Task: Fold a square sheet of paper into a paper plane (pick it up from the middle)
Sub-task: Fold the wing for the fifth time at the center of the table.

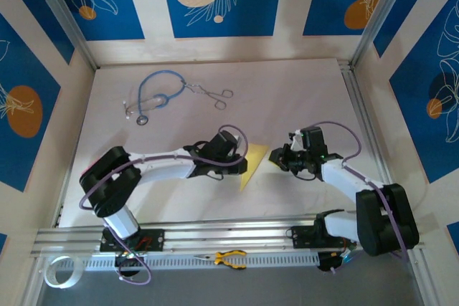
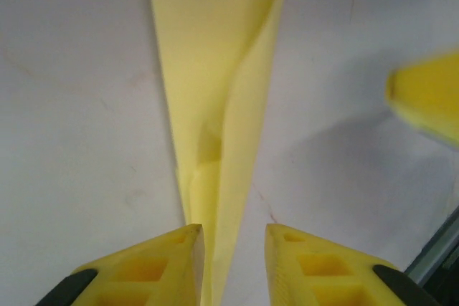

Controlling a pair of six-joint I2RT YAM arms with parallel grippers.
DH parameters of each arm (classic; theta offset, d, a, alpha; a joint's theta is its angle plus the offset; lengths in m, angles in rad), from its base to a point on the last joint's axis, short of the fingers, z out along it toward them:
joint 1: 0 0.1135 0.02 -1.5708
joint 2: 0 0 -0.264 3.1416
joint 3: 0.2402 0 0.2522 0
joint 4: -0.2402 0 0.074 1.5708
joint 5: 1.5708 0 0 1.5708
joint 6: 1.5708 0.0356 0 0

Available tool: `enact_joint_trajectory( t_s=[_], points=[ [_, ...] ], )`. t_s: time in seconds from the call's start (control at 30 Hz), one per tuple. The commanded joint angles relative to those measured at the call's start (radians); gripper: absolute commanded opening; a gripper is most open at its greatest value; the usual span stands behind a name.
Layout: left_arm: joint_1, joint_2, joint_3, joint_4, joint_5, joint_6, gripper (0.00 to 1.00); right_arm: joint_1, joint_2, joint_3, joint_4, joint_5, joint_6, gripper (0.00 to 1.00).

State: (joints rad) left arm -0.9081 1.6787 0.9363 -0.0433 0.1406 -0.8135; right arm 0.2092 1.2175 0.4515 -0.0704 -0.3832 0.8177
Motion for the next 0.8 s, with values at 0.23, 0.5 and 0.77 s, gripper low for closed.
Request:
enact_joint_trajectory(
  t_s=[0.23, 0.5, 0.77],
  points=[
    [0.084, 0.171, 0.107, -0.015, 0.231, 0.048, 0.07, 0.07, 0.002, -0.025, -0.004, 0.01, 0.027, 0.15],
    [0.083, 0.2, 0.102, -0.034, 0.273, 0.049, 0.15, 0.084, 0.058, -0.011, 0.009, 0.007, 0.029, 0.15],
    [0.084, 0.206, 0.083, -0.026, 0.306, 0.05, 0.2, 0.103, 0.105, -0.007, 0.04, -0.006, 0.032, 0.15]
  ],
)
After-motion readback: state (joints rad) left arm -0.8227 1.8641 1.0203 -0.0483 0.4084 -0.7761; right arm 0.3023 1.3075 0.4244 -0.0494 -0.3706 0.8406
